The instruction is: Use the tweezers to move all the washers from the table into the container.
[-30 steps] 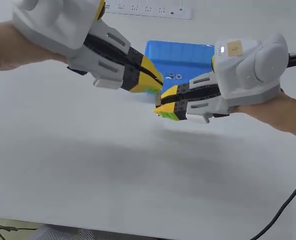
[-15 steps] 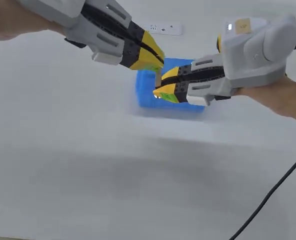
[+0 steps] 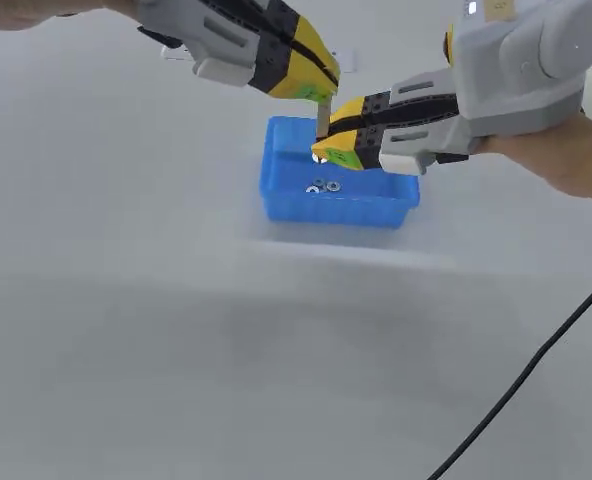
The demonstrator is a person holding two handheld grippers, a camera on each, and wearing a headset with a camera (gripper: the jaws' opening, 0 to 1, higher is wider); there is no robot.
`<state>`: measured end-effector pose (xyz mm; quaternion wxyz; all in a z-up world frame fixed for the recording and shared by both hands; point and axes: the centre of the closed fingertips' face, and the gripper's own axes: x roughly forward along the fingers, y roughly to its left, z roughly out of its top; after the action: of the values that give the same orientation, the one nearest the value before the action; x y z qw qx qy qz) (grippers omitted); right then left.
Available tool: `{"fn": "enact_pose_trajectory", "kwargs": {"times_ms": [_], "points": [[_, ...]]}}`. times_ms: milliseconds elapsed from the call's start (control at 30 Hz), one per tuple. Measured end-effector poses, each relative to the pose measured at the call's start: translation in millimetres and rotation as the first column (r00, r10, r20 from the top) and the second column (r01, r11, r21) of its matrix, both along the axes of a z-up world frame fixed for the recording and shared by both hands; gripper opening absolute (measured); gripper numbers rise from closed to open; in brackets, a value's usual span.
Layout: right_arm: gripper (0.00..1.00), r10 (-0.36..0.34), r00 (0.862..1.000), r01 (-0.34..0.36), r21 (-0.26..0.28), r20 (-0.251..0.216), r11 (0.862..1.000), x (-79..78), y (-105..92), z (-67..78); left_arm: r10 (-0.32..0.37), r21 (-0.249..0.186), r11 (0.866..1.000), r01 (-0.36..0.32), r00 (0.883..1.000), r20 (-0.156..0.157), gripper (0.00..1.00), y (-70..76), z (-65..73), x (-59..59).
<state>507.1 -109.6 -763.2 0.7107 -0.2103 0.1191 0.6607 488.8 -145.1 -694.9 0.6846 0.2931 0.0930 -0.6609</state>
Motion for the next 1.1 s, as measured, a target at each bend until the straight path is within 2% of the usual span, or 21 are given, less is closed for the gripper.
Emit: {"fn": "enact_pose_trajectory", "kwargs": {"times_ms": [167, 600, 733, 900, 1100], "points": [[0.1, -0.007, 1.0, 0.007, -0.014, -0.006, 1.0, 16.5, 0.0, -12.8, 0.004, -0.001, 1.0, -0.004, 1.0, -0.009, 0.05, -1.8, -10.8, 10.1], [0.1, -0.008, 0.998, 0.006, -0.037, -0.058, 0.999, 25.7, 5.0, -43.8, 0.044, -0.005, 0.999, -0.044, 0.998, -0.052, 0.05, 6.8, -40.6, 25.8], [0.1, -0.014, 0.997, 0.01, -0.048, -0.071, 0.999, 28.5, 4.7, -52.9, 0.055, -0.002, 0.998, -0.055, 0.997, -0.055, 0.05, 7.3, -48.9, 28.5], [0.1, -0.013, 0.996, 0.007, -0.068, -0.088, 0.998, 25.6, 4.2, -62.9, 0.066, -0.002, 0.998, -0.066, 0.995, -0.076, 0.05, 7.0, -59.2, 32.1], [0.1, -0.03, 0.994, 0.021, -0.083, -0.106, 0.996, 29.4, 3.6, -73.9, 0.083, 0.003, 0.997, -0.083, 0.992, -0.096, 0.05, 6.9, -68.9, 36.1]]}}
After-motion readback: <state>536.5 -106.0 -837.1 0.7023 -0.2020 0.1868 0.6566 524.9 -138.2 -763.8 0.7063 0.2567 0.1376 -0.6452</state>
